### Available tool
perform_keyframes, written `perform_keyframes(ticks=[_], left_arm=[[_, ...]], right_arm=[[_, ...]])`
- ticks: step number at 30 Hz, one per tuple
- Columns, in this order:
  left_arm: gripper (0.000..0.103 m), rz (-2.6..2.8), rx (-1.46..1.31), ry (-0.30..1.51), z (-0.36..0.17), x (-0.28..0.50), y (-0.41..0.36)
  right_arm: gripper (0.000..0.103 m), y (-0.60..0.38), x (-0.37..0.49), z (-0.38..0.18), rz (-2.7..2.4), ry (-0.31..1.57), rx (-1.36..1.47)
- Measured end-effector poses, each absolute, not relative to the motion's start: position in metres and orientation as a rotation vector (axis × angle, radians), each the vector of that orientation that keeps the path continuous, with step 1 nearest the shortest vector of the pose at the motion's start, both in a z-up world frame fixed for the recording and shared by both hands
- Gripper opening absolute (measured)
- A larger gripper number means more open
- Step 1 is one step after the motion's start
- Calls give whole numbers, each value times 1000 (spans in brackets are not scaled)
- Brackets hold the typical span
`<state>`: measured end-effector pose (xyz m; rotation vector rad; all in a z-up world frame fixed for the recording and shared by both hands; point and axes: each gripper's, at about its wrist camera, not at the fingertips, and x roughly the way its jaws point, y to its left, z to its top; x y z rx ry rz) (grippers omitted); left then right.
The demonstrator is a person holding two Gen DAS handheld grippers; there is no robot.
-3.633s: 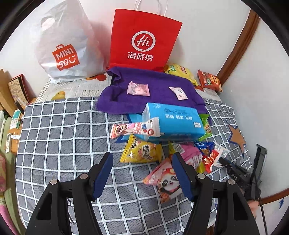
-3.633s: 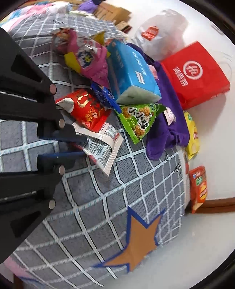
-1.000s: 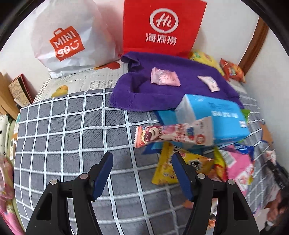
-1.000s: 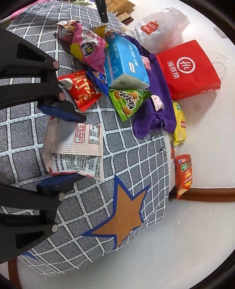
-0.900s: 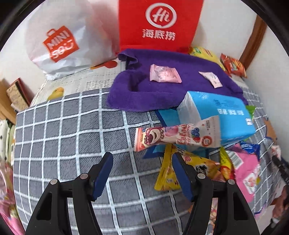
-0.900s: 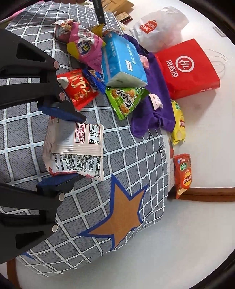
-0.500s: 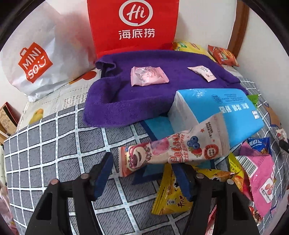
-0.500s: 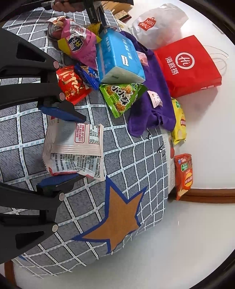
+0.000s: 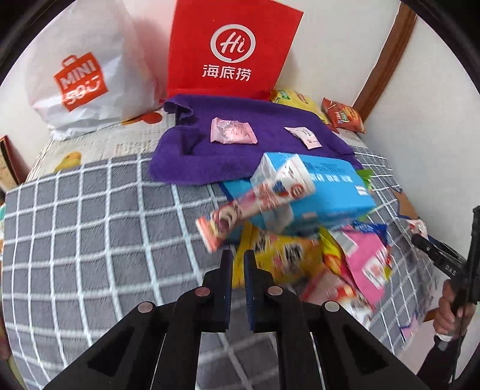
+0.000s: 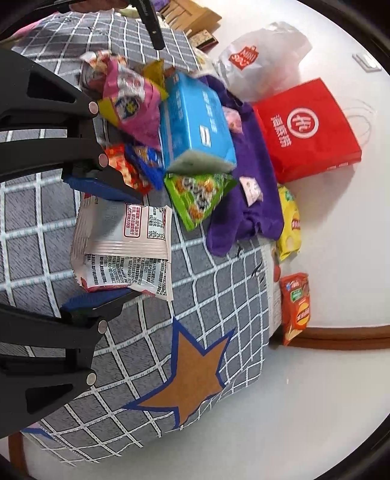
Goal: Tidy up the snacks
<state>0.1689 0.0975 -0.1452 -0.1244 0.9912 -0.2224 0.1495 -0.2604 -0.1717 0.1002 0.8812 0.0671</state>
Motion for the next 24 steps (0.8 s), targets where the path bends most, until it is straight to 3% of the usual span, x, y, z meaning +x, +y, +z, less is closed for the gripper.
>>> perform_keyframes(ticks=[4,5,7,9,10,24], left_arm=[[8,-187,-90,985,-141,155,101],[13,-179,-80,991,-141,154,100],[27,-190,-80,995,-141,155,97],[51,-202,-93,986,-141,156,93],[56,-212,-102,985,-142,158,91],[58,-147,32,999,-172,218,72]], right_arm=[[54,-254,138,-163,88,869,93],[54,-254,135,-162,88,868,93],[54,-254,131,-159,88,865,97],[54,-257,126,-158,89,861,106],[54,-258,124,-158,89,861,113],[54,-288,121,-174,11,899,150]])
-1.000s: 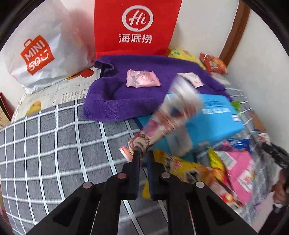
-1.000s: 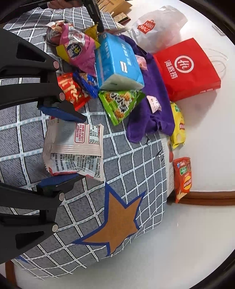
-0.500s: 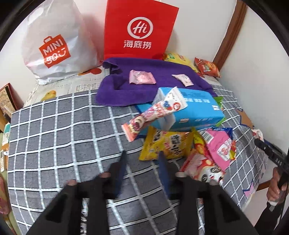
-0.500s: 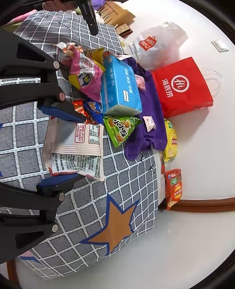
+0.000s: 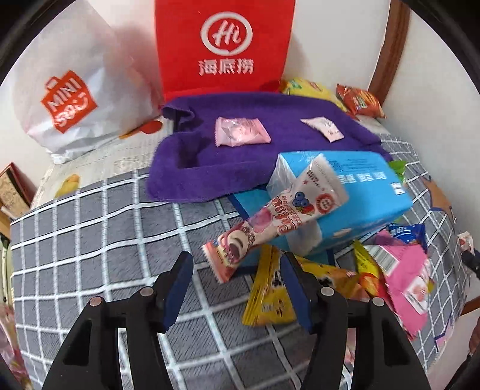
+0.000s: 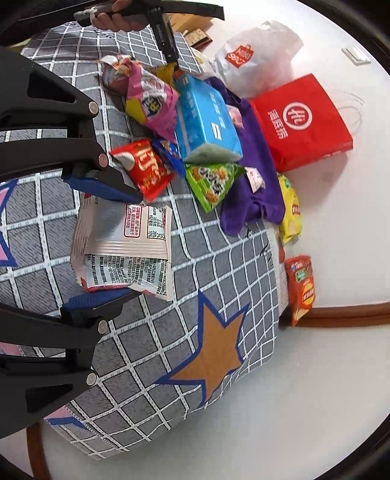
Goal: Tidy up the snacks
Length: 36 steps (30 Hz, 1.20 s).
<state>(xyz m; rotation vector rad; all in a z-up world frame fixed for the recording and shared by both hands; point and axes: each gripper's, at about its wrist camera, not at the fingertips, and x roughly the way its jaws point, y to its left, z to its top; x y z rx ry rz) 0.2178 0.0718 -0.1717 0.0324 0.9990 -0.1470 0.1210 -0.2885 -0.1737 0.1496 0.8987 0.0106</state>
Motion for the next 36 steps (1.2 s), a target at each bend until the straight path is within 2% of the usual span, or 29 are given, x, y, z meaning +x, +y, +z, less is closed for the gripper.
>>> perform_keyframes(ticks=[8,9,11,15,26,36], left_arm=[[56,-142,50,956,-187,240,64],[42,-147,42,952,-187,242,64],[27,-142,43,954,-189,243,63],[21,-153,23,946,-184,235,69],[20,-188,-142,947,-145,181,92],[20,-240,-184,942,-122,141,69]], right_arm=[[54,-284,140,-183,14,922,156],[54,-281,142,-184,17,925,146],[54,-276,145,-185,25,931,136],[54,-269,145,-183,44,927,129],[54,-238,132,-166,106,897,116],[54,-214,125,-143,142,863,93]])
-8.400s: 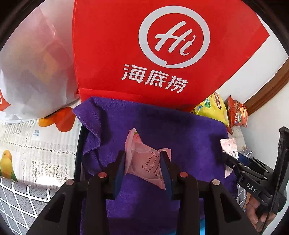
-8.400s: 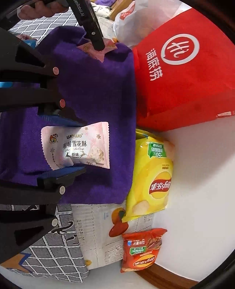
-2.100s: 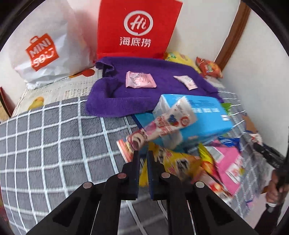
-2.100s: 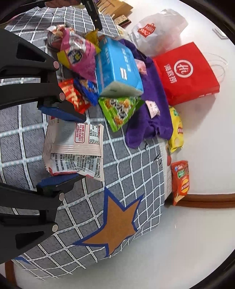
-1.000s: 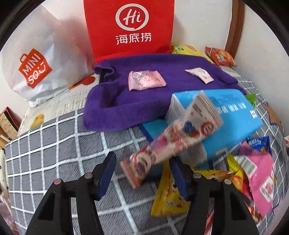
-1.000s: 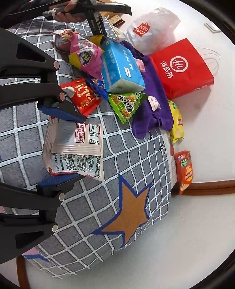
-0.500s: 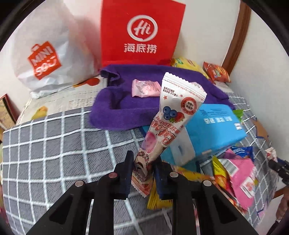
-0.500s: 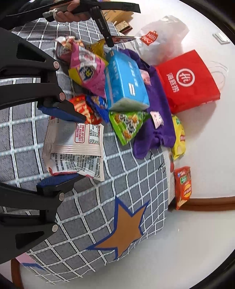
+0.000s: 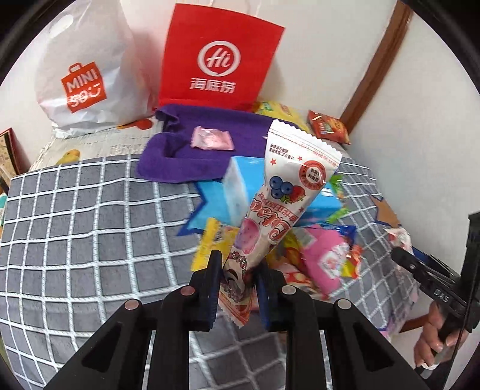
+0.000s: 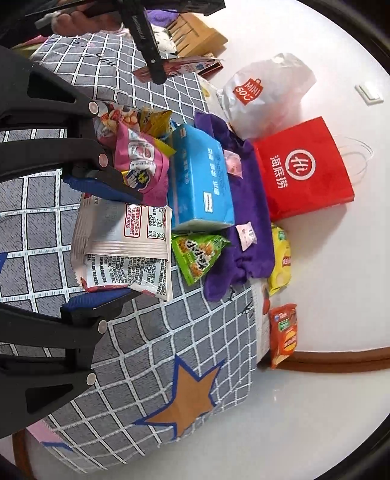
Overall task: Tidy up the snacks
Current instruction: 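Grasp the pink candy stick with the left gripper while the right gripper carries the white bag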
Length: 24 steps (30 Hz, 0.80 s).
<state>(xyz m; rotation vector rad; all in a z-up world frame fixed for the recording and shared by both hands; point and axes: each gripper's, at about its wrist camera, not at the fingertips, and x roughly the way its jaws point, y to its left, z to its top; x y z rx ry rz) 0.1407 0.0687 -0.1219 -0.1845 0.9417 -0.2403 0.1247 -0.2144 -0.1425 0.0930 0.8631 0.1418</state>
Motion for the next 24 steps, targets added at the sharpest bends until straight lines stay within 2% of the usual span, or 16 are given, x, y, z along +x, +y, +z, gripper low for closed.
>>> perform_keyframes(ticks=[15,24], left_arm=[[21,-313,-186,904,-80,152,30],[21,-306,-175,898,-66,175,20]], right_arm=[[54,-193,145,-83,191,772,53],[54,-184,174,-70,206,761,45]])
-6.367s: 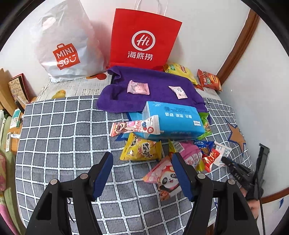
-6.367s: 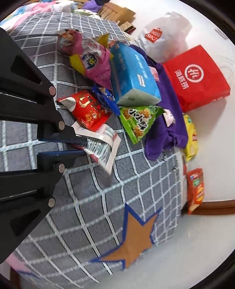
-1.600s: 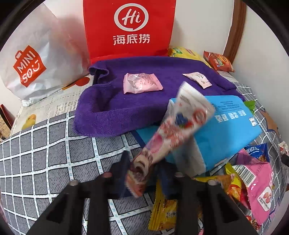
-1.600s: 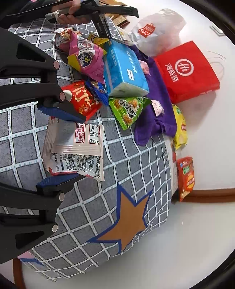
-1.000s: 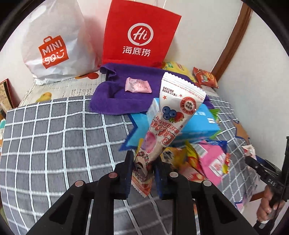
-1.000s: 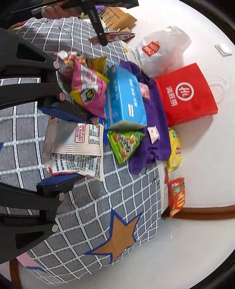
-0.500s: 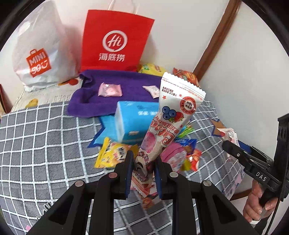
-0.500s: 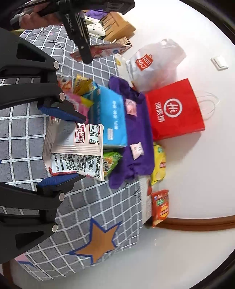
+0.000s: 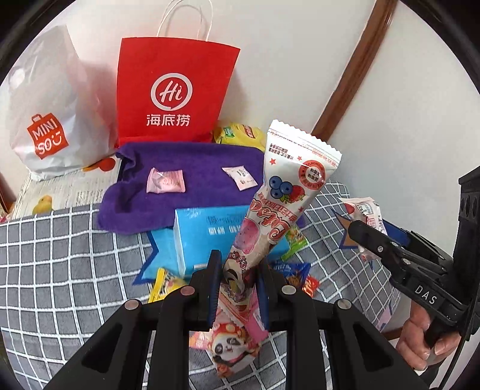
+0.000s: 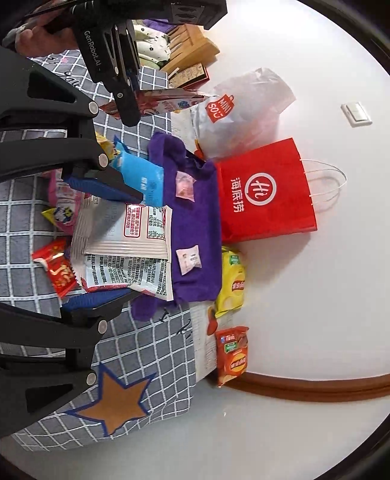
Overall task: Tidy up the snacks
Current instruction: 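Grasp the pink candy stick with the left gripper while the right gripper carries the white bag, then carry the candy stick and white bag over the purple towel with both grippers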
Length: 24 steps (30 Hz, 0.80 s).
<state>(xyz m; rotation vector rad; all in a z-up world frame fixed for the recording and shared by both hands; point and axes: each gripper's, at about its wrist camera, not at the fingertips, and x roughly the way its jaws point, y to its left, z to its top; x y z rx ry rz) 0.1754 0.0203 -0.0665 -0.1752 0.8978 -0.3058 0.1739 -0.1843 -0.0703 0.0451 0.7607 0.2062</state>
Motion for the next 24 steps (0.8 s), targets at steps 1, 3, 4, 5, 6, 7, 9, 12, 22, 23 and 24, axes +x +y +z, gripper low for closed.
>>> perform_keyframes(ticks=[1,3,4,5,6,7,9,12,22,23,24], left_arm=[[21,-305,-177,898,-66,178,21],[21,-309,-183,897,-64,184,21],[21,-312,-186,898,-64,187,22],[21,-312,-187,898,-63,189,22],[21,-310,-187,898,-62,192,22],[21,-311,-187,895,-61,195,22],[21,-313,-187,892,-60,201,23],[21,-317,-184,887,-58,210,24],[21,-307,-177,874,-53,243,30],[21,-305,-176,875,-53,247,30],[21,-305,-175,877,-53,250,30]], right_arm=[[54,-183,177,-69,207,759,44],[54,-182,185,-68,209,759,41],[54,-181,190,-66,209,759,41],[54,-181,192,-66,210,759,42],[54,-181,198,-65,210,760,43],[54,-181,200,-64,209,760,43],[54,-180,208,-63,207,758,44],[54,-180,220,-61,204,755,45],[54,-169,263,-62,191,756,45],[54,-168,268,-62,191,756,45],[54,-167,273,-63,192,756,43]])
